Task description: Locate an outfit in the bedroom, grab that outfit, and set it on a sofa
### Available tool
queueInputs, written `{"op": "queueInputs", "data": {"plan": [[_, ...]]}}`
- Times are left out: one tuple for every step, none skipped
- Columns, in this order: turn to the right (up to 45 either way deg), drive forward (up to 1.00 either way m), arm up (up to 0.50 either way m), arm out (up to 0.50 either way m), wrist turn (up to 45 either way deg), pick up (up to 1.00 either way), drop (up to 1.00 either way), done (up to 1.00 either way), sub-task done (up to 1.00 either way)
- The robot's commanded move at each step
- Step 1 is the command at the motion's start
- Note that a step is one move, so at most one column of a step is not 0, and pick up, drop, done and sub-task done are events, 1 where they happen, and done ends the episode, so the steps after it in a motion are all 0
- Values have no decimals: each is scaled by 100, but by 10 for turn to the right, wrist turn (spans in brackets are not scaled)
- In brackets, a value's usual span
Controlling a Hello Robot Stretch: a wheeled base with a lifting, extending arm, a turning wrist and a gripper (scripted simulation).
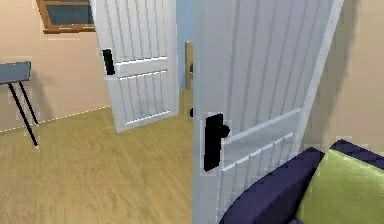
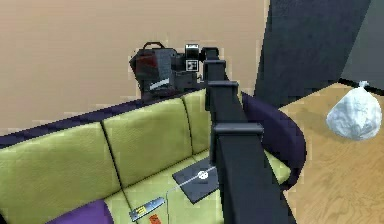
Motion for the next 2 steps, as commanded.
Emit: {"op": "queueInputs", "data": {"plan": [[0, 0, 0, 4, 0, 0, 0, 0, 0], [0, 0, 0, 0, 180, 0, 0, 0, 0]]}}
